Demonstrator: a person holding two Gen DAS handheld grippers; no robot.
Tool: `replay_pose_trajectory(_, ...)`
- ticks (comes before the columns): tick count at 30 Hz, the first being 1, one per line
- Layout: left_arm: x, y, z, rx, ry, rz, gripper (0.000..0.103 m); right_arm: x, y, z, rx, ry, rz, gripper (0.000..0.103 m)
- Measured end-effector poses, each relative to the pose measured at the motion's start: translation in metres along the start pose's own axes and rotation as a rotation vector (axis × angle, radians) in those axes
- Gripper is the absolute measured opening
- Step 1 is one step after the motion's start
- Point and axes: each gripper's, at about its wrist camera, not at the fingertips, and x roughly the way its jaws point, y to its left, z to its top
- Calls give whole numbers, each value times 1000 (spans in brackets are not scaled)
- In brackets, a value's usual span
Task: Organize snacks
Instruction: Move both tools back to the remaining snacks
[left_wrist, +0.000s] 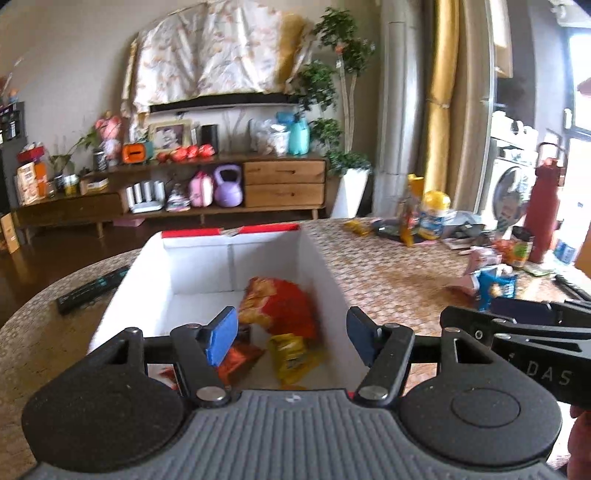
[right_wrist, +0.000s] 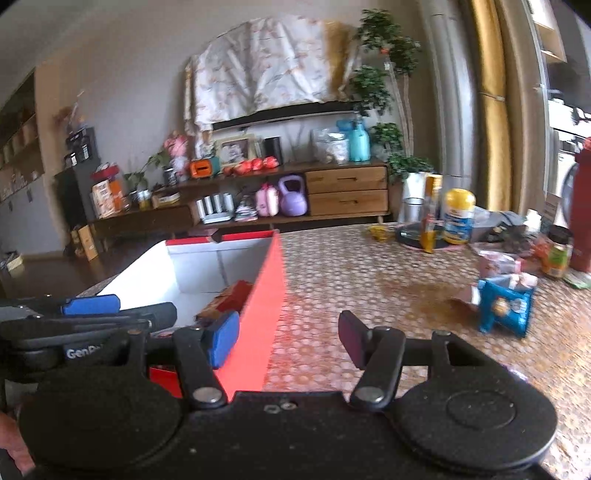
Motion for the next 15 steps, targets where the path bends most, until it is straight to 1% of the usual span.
replay_pose_trajectory(7, 2, -38, 4, 39, -33, -82, 66, -14, -39, -9, 63, -13, -79, 59)
replay_pose_trajectory(10, 6, -55, 6, 64, -40, -115, 68, -18, -57, -12, 93, -16, -116, 59)
replay_pose_trajectory(15, 16, -80, 8, 92, -43, -161, 68, -22, -86, -18, 133, -20, -175, 59)
